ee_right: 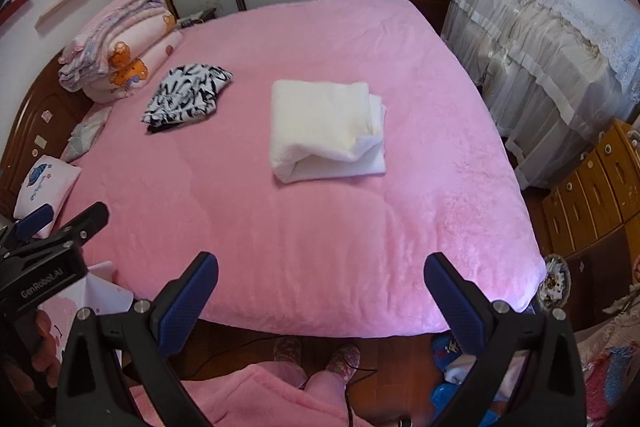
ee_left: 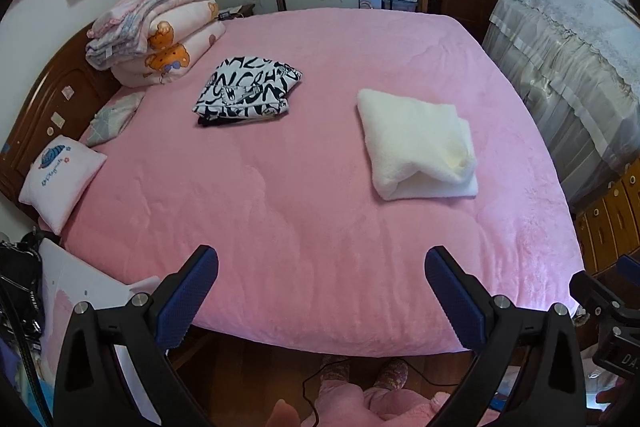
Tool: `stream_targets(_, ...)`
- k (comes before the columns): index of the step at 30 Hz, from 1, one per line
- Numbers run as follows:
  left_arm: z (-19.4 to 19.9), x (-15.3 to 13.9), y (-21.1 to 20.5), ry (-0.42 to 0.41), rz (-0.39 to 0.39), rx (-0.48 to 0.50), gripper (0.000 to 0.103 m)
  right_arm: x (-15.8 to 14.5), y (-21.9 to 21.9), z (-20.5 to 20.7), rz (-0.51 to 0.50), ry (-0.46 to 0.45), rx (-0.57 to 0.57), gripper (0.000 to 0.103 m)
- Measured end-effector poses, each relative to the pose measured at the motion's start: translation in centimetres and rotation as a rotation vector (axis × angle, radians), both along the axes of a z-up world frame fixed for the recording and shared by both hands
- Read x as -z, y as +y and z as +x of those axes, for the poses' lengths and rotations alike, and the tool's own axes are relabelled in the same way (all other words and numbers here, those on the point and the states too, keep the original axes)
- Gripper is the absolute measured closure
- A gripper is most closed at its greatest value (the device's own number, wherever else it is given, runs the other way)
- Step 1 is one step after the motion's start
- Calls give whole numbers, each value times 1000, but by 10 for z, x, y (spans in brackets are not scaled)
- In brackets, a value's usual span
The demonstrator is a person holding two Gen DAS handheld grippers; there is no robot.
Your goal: Fold large clothes
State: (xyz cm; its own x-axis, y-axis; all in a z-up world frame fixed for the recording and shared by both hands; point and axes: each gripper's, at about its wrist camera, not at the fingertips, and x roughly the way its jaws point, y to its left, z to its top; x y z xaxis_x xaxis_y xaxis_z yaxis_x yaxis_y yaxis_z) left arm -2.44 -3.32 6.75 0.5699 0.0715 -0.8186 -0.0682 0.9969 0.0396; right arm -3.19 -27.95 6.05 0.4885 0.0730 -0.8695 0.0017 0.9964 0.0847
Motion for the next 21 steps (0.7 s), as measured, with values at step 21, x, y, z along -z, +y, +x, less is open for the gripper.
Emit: stream_targets(21, 4, 48, -9, 136, -32, 104, 1, 51, 23, 2, -40, 134, -19, 0)
